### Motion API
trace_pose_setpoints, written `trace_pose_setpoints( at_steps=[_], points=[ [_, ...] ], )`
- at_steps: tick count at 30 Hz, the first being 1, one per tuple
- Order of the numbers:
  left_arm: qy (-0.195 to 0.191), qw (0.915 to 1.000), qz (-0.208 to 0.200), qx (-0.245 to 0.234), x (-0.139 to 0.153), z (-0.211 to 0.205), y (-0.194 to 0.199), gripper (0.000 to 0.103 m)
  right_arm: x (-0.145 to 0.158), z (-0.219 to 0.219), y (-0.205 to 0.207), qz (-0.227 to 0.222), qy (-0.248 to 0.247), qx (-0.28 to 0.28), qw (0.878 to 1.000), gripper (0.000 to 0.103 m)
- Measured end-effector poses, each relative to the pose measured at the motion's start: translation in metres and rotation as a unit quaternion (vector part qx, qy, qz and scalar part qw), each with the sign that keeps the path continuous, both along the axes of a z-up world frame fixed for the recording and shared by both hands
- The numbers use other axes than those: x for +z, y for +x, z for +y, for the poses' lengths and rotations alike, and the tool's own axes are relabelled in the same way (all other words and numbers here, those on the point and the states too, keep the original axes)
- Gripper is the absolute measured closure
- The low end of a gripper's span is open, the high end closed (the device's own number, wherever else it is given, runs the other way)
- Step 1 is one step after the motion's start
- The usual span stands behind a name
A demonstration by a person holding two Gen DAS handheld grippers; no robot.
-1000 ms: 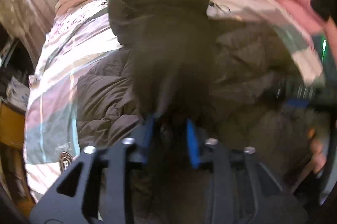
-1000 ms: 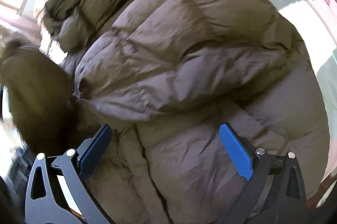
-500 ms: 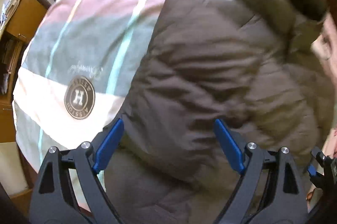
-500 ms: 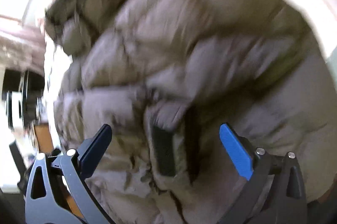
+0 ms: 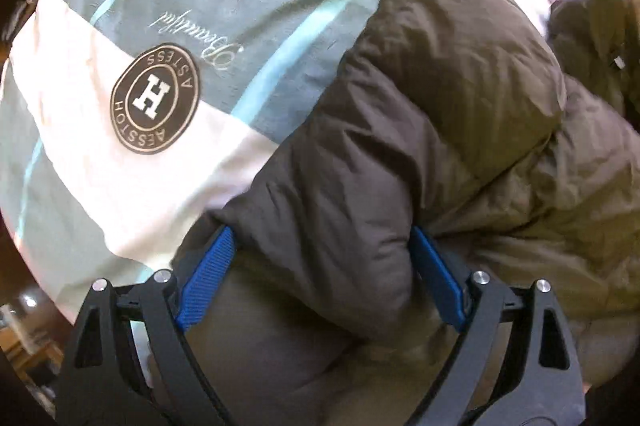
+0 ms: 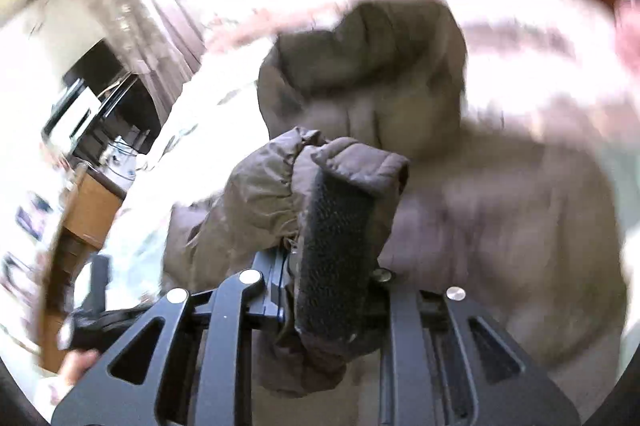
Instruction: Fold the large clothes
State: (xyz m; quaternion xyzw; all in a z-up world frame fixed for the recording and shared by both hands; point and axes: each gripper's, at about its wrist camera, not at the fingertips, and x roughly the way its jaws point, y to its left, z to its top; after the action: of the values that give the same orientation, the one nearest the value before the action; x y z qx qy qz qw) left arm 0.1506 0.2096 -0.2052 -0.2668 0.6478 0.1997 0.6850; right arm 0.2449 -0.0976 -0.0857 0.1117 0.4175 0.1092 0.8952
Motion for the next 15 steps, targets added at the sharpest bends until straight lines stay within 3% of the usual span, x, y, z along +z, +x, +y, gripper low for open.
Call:
trace_pose_setpoints(
  at_steps=[1, 3, 6, 8, 12, 13, 15],
  points=[
    [0.007, 0.9999, -0.004, -0.006, 0.003, -0.003, 0.001, 0.013, -0.01, -0.003, 0.01, 0.018, -0.01, -0.009, 1.0, 0.079],
    [0.034, 0.9992, -0.004, -0.02, 0.006, -0.009, 0.004, 0.013, -0.053, -0.025, 0.031, 0.083, -0.019, -0.049, 0.995, 0.063],
    [0.044, 0.9984, -0.005, -0.036, 0.004, -0.012, 0.009, 0.013, -0.092, -0.051, 0.042, 0.132, -0.003, -0.082, 0.988, 0.036],
    [0.051, 0.9981, -0.019, -0.029, 0.015, -0.014, 0.008, 0.013, -0.084, -0.06, 0.04, 0.12, 0.016, -0.1, 0.988, 0.033],
    [0.128, 0.9891, -0.065, -0.031, 0.051, -0.024, 0.008, 0.013, -0.038, -0.068, 0.013, 0.004, 0.001, -0.169, 0.986, 0.033],
    [0.15, 0.9852, -0.072, -0.041, 0.055, -0.03, 0.009, 0.013, -0.034, -0.064, 0.011, -0.009, 0.013, -0.159, 0.987, 0.033],
    [0.16, 0.9825, -0.068, -0.068, 0.053, -0.037, 0.012, 0.013, -0.04, -0.043, 0.024, 0.02, 0.037, -0.079, 0.996, 0.036]
  ],
)
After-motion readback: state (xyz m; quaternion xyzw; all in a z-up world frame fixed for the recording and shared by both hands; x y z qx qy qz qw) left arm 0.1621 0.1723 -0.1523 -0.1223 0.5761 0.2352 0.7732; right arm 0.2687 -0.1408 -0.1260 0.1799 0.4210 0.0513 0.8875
